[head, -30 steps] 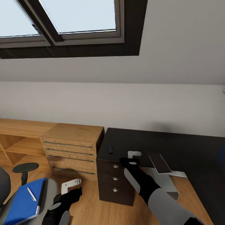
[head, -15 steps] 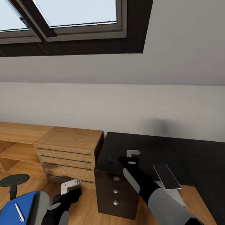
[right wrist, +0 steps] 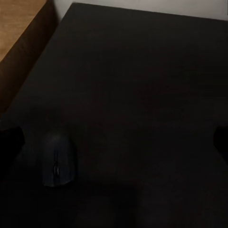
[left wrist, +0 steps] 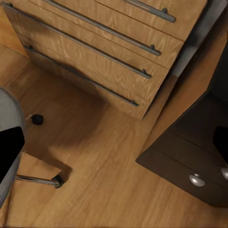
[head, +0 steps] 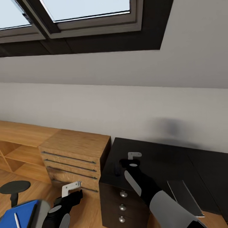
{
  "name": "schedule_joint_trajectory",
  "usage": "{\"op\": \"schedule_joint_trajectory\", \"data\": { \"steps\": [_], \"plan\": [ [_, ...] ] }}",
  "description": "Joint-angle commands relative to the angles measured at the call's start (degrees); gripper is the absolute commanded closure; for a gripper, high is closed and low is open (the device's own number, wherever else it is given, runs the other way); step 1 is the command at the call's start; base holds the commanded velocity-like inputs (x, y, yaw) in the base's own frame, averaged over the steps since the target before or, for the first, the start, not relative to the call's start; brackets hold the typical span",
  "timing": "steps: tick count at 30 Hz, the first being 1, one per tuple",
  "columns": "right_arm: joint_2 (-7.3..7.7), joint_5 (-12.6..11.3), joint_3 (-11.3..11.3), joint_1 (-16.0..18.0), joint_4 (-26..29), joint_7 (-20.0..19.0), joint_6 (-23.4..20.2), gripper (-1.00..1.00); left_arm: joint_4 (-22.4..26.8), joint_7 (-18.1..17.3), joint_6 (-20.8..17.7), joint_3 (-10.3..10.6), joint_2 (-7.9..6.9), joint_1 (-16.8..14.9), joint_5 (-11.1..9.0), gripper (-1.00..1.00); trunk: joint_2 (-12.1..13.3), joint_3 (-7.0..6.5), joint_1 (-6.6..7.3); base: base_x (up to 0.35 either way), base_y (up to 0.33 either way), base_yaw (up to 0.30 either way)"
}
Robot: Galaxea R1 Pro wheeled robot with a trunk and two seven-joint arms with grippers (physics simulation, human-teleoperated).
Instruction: In the bedroom, organize the workspace by keeping the computer under the desk, ensuring the monitor is on the desk, placing the keyboard on the desk next to the monitor, placing the mouse on the desk next to the keyboard, moving the folder from the swivel chair onto the desk next to the mouse, stacking the notebook on top of the folder with the pen on top of the notebook, and positioning the swivel chair next to the desk.
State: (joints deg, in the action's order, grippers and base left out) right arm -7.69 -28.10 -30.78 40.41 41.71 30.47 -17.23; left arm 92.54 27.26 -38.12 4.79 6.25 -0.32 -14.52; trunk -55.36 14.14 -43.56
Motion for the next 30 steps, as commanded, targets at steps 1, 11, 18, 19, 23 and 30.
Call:
{"op": "schedule_joint_trajectory", "data": {
  "steps": [1, 11, 18, 19, 23, 30],
  "plan": [
    [0.04, -0.37, -0.25, 0.04, 0.04, 0.40, -0.24, -1.00, 0.11, 0.54, -0.11, 0.13, 0.06, -0.03, -0.59, -1.00, -0.06, 0.10, -0.02, 0.043, -0.018, 0.257],
    [0.11, -0.30, -0.25, 0.02, -0.28, -0.72, -0.26, -1.00, 0.26, 0.40, 0.59, 0.47, 0.60, -0.03, -0.68, -1.00, -1.26, 1.08, -0.68, 0.008, -0.003, 0.246],
    [0.38, -0.25, -0.42, 0.02, -0.31, -0.93, -0.21, -1.00, 0.23, 0.50, 0.94, 0.78, 0.61, -0.03, -0.68, -1.00, -4.07, 2.39, -2.22, 0.000, 0.000, 0.031],
    [0.39, -0.23, -0.45, 0.02, -0.31, -0.93, -0.20, -1.00, 0.25, 0.51, 0.94, 0.96, 0.61, -0.03, -0.68, -1.00, -4.47, 2.57, -2.44, 0.000, 0.000, 0.004],
    [0.40, -0.21, -0.50, 0.02, -0.31, -0.93, -0.18, -1.00, 0.22, 0.61, 0.90, 2.73, 0.46, -0.03, -0.64, -1.00, -4.47, 2.57, -2.44, 0.000, 0.000, 0.002],
    [0.27, -0.23, -0.93, 0.02, -0.22, -3.55, -0.26, -1.00, 0.18, 0.58, 0.89, 3.78, 0.05, -0.03, -0.60, -1.00, -4.47, 2.57, -2.44, 0.049, -0.035, 0.000]
  ]
}}
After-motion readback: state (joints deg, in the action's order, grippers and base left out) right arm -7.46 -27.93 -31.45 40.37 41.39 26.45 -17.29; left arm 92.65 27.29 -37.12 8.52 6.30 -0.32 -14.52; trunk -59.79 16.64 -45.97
